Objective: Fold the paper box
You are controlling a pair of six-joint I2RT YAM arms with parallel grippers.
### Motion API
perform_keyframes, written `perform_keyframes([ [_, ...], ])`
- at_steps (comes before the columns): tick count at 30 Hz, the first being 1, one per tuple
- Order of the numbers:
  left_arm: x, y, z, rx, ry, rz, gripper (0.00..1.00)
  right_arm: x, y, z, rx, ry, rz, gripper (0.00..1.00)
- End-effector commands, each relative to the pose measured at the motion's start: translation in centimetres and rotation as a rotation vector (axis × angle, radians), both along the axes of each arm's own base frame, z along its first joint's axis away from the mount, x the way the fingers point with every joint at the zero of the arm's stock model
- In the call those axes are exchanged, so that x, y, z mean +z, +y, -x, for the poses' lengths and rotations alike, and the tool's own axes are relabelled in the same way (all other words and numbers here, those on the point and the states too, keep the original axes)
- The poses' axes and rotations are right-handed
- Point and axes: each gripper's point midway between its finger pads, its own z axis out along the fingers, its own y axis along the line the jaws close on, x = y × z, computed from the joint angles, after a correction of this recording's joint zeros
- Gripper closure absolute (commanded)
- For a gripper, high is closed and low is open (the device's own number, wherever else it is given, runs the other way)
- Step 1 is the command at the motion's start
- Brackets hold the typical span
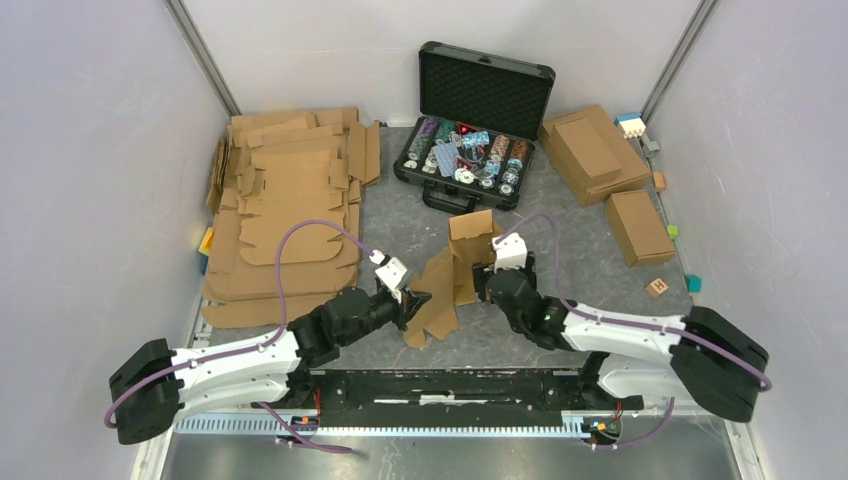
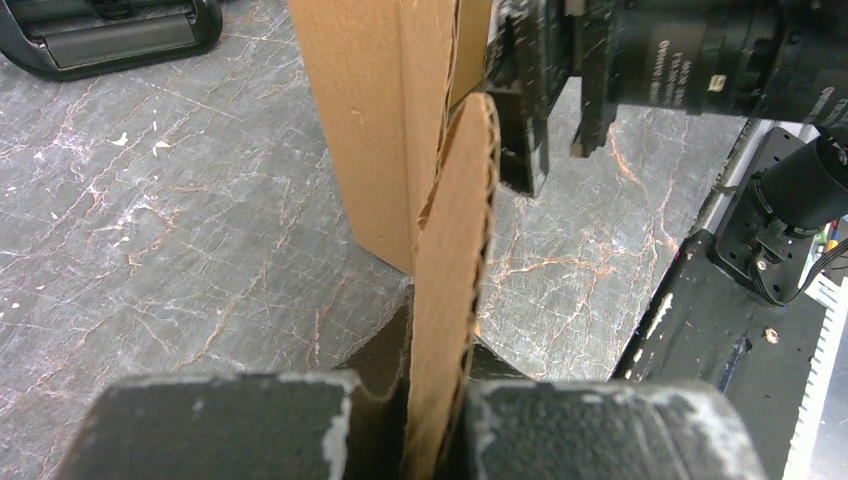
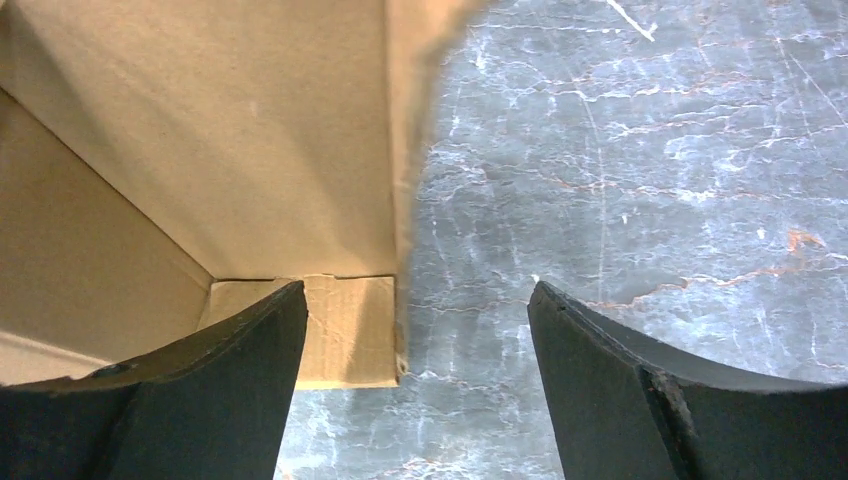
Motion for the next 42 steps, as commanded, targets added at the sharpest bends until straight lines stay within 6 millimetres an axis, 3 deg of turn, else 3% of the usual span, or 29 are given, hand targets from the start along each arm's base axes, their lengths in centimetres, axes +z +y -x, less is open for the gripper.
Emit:
perform_keyframes([
  [1,-0.3,0.1,0.2,-0.003,0.009,-0.023,0.93,1.5,-0.6,0.1,0.051,-0.055,-0.06,0.13],
  [5,-0.1,0.1,0.2,-0.002,0.005,-0.02,0.92,3.3,-0.9,0.4,0.103,-0.113,-0.104,0.14],
  [8,-0.1,0.1,0.2,-0.003,0.004,-0.02,0.92,3.5,-1.0,0.7,0.114,-0.115,-0.12,0.14],
  [14,-0.2,0.0,0.2,-0.006,0.006,-0.022,0.92,0.7,-1.1,1.0,0.106,-0.05,-0.082,0.04],
  [24,-0.3,-0.1,0.3,-0.013,0.008,-0.026,0.92,-2.5,0.0,0.0,0.083,0.021,-0.006,0.06],
  [32,-0.3,-0.2,0.4,-0.019,0.012,-0.027,0.92,-2.2,1.2,-0.5,0.105,0.01,-0.026,0.07],
  [36,-0.3,-0.2,0.4,-0.021,0.012,-0.026,0.91,-2.0,0.7,-1.0,0.072,0.001,0.006,0.07],
  [42,-0.3,-0.2,0.4,-0.019,0.012,-0.027,0.91,-4.0,0.0,-1.1,0.027,0.056,0.083,0.08],
])
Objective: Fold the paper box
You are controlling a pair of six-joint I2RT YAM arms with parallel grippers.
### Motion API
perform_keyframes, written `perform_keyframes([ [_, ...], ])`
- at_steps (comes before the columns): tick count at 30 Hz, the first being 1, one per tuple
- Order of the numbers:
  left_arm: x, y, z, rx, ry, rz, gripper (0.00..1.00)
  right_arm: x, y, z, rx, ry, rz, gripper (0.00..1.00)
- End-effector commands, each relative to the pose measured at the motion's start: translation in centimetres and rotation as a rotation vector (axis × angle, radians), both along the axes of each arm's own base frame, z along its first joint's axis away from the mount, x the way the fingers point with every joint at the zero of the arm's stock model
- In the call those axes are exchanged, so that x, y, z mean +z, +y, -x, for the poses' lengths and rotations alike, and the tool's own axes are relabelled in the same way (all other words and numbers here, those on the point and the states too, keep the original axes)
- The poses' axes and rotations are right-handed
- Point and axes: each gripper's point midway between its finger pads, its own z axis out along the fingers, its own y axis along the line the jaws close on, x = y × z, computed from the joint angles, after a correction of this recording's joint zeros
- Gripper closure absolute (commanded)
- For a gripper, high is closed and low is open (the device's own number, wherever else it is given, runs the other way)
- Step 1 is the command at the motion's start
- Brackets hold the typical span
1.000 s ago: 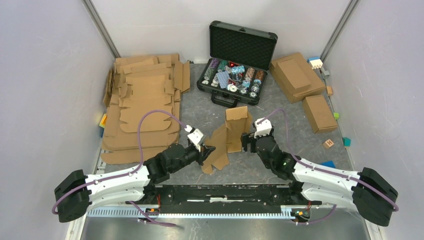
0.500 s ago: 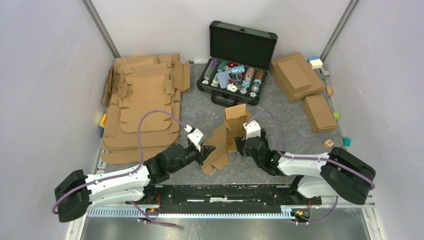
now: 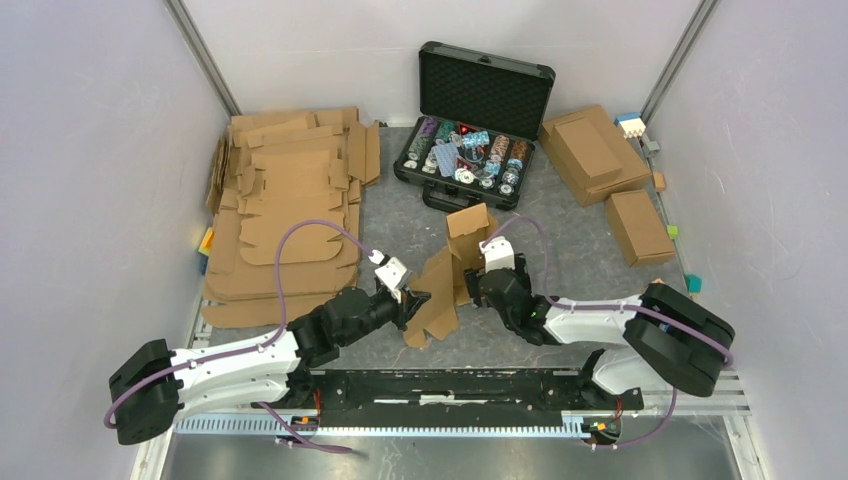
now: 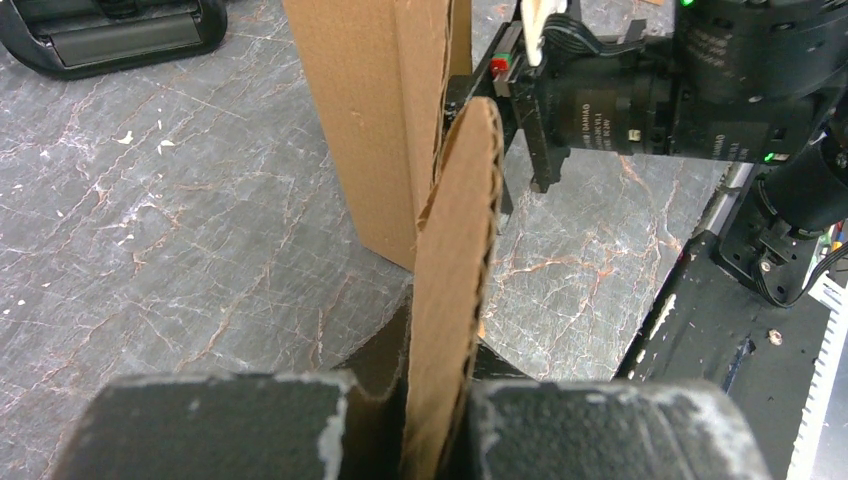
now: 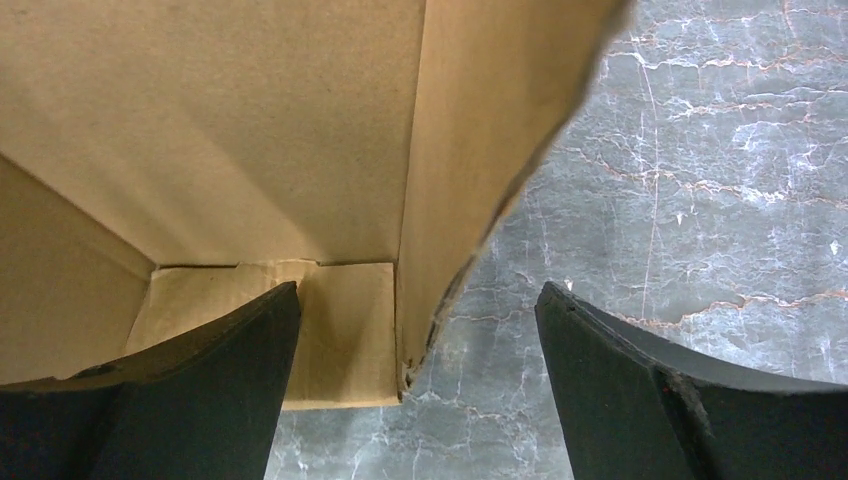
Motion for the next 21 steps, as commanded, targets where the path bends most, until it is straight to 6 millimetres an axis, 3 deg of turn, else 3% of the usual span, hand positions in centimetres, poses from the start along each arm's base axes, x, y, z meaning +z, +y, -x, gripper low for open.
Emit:
perform_keyframes([
  [1,-0.2,-0.2,0.4,-0.018,0.009,-0.023,0.92,-0.6,-0.1,-0.6,-0.049,0.013,0.028,0.08],
  [6,-0.2,-0.2,0.3,-0.016,0.009,-0.021,0.91,-2.6,-1.0,0.5,-0.049,0.054,0.035,0.09],
  [9,-0.2,-0.2,0.3,-0.014,0.01,-0.022,0.91,-1.8,-0.4,0.5,-0.024,0.047,0.007,0.09],
  [16,-0.3,-0.2,0.3,-0.012,0.011,-0.023,0.91,4.0,3.3,1.0,0.192,-0.043,-0.149,0.05],
  [21,-0.2,-0.3,0.3,-0.013,0.011,-0.022,0.91,7.5,3.3,1.3,0.244,-0.113,-0.189,0.02],
])
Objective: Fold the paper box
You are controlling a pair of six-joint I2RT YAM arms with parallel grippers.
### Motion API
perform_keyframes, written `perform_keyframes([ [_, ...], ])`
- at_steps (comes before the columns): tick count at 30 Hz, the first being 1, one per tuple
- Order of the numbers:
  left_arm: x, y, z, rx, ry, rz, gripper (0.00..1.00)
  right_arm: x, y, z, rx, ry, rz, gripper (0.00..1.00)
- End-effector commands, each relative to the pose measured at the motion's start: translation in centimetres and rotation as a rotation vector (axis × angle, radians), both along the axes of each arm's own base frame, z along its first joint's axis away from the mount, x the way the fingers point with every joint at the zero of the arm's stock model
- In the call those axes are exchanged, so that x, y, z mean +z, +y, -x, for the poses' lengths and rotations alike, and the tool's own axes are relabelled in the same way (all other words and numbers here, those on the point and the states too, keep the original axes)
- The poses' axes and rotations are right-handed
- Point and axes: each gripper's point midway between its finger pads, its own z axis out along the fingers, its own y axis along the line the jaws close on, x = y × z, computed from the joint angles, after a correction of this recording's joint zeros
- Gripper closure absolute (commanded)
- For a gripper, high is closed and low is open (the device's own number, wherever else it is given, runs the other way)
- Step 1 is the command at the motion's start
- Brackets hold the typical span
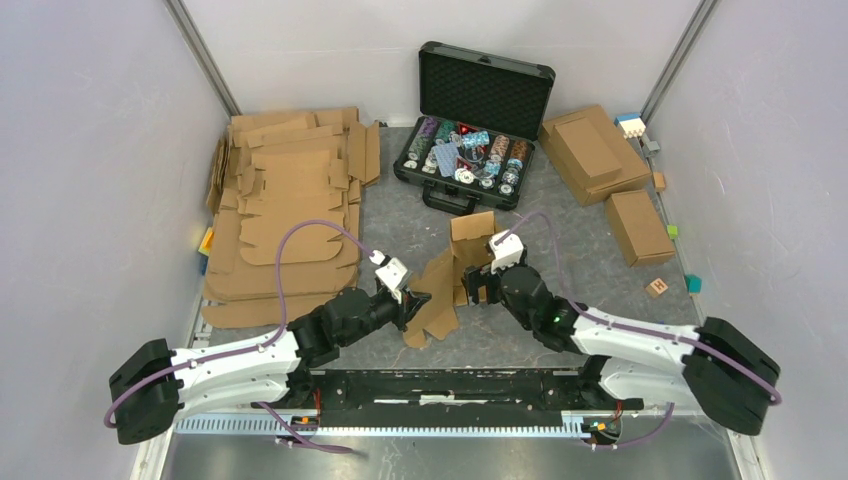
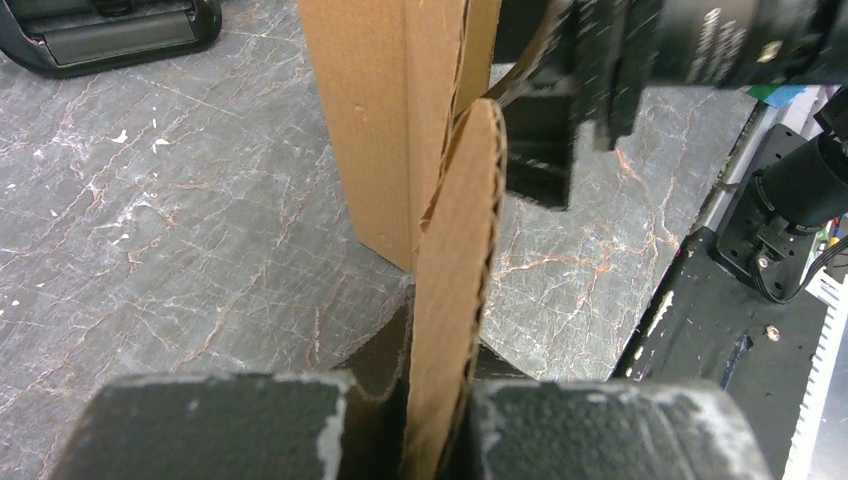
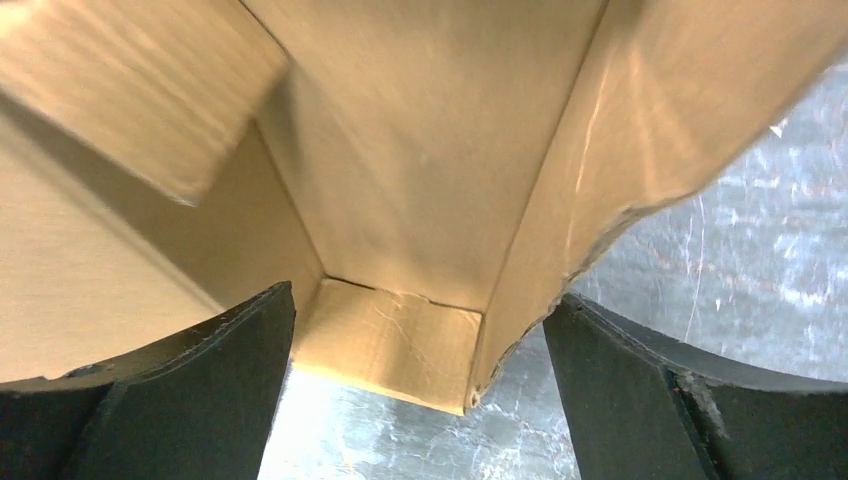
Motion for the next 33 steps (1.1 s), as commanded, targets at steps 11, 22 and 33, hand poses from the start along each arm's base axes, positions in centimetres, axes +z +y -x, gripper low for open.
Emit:
perform_keyframes([
  [11,0.0,-0.3,0.2,-0.017,0.001,-0.021,0.9,10.6,-0.8,-0.1,0.066,-0.194,-0.036,0.02],
  [22,0.1,-0.1,0.4,-0.012,0.019,-0.017,0.73,17.1,-2.0,-1.6,0.016,-0.241,0.034,0.02],
  [33,2.6,0.5,-0.6,0.125,0.134,0.035,0.51,14.1,-3.0,-3.6,-0.064,-0.082,0.038,0.02],
])
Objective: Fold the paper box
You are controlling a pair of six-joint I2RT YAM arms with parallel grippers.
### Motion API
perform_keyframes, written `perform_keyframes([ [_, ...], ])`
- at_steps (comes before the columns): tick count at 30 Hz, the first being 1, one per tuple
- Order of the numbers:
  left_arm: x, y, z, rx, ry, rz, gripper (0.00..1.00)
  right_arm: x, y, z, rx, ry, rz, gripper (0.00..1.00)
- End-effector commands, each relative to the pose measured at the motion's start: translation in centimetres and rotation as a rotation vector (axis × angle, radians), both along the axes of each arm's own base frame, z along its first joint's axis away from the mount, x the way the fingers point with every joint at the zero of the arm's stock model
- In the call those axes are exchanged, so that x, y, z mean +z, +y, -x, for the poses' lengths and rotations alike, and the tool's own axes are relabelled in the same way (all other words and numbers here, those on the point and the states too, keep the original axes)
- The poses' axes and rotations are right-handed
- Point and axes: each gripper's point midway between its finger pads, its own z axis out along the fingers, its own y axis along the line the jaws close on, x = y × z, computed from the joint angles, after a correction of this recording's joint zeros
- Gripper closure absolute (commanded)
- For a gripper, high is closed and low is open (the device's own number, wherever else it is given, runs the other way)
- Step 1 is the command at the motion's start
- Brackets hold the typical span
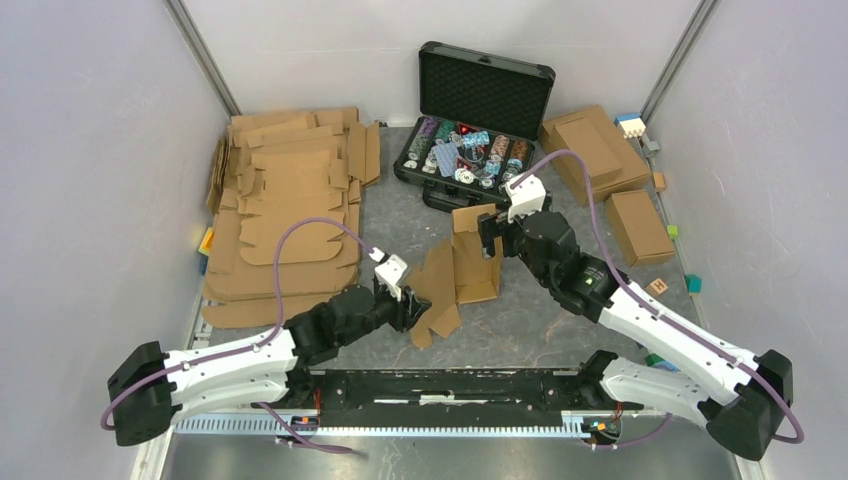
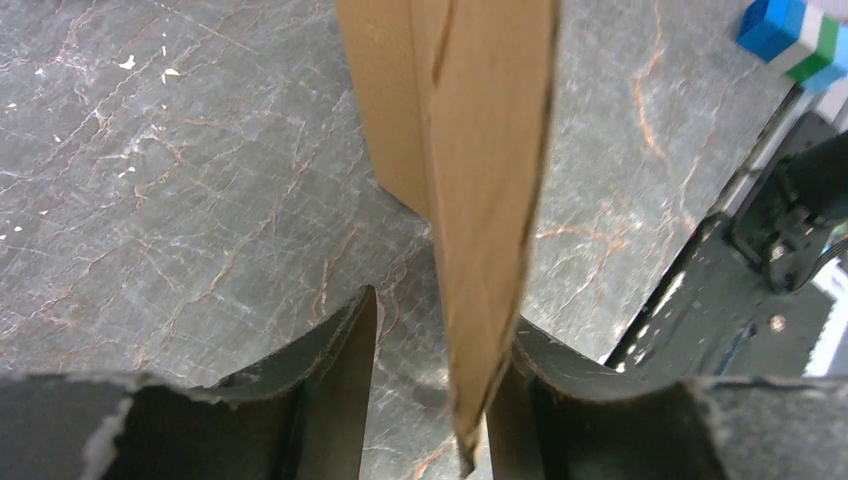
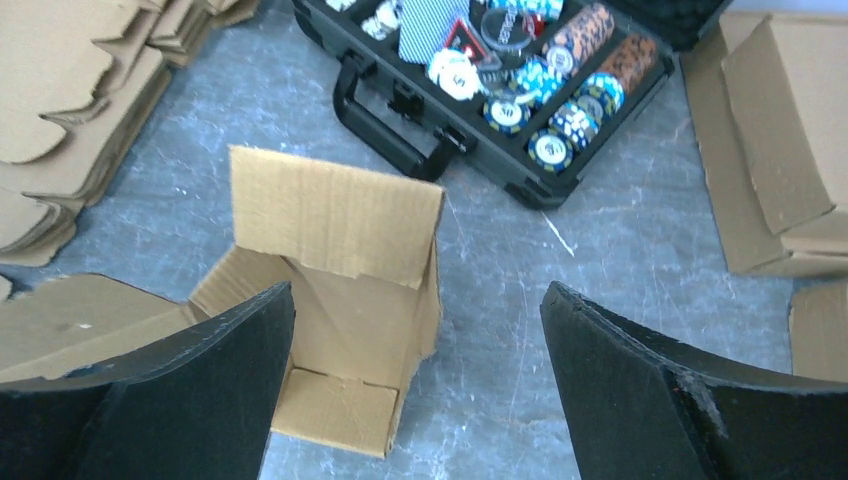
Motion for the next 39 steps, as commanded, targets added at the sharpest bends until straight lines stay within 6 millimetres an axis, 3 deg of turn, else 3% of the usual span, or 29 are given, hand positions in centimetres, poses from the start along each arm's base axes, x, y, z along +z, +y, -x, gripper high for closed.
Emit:
perform_keyframes([
  [1,4.0,-0.6,-0.9,0.093,0.076,0.062,0.5,-2.5,-0.5,0.5,-0.008,0.066,-0.021,0.02],
  [3,4.0,-1.1,-0.8,0.09,0.119,0.027,0.51,-3.1,-0.8,0.7,-0.01,0.067,-0.046,0.02],
  [6,3.3,-2.0,-0.7,0.071,0.183,-0.055,0.89,-3.2,-1.6,1.2,-0.028,0.048,-0.091,0.02],
  [7,3.4,-2.2,-0.9,0.079,0.2,-0.089,0.97,-3.2,-1.9,1.4,-0.032,0.042,-0.103,0.02],
  [16,4.9,-3.6,-0.7,0.027,0.356,-0.373,0.98,-3.5,-5.2,3.9,-0.078,0.031,-0.109,0.02],
  [22,4.8,-4.9,0.5,-0.234,0.629,-0.397,0.98,-3.2,-6.3,5.7,-0.056,0.05,-0.119,0.02],
  [24,4.7,-4.2,-0.4,-0.25,0.644,-0.483,0.98,-3.3,-6.3,6.2,-0.04,0.063,-0.122,0.02],
  [25,4.2,-3.6,-0.8,-0.231,0.647,-0.545,0.94,-3.5,-6.2,6.4,-0.032,0.073,-0.124,0.02],
  [27,4.1,-3.6,-1.5,-0.253,0.657,-0.624,0.78,-4.3,-6.1,6.6,-0.024,0.097,-0.113,0.02],
  [29,4.4,-3.9,-2.9,-0.226,0.641,-0.673,0.52,-5.2,-6.2,6.7,-0.031,0.121,-0.096,0.02],
  [30,4.8,-4.2,-3.8,-0.193,0.624,-0.676,0.32,-5.7,-6.2,6.7,-0.034,0.133,-0.09,0.02],
  [33,6.7,-4.8,-5.7,-0.109,0.562,-0.638,0.04,-7.2,-6.0,7.0,-0.029,0.172,-0.077,0.02],
  [35,8.1,-4.4,-6.8,-0.029,0.504,-0.601,0.0,-8.3,-5.8,7.2,-0.02,0.2,-0.071,0.02],
  [39,10.8,-1.6,-8.2,0.161,0.38,-0.527,0.0,-10.2,-6.2,7.5,-0.034,0.235,-0.045,0.02],
])
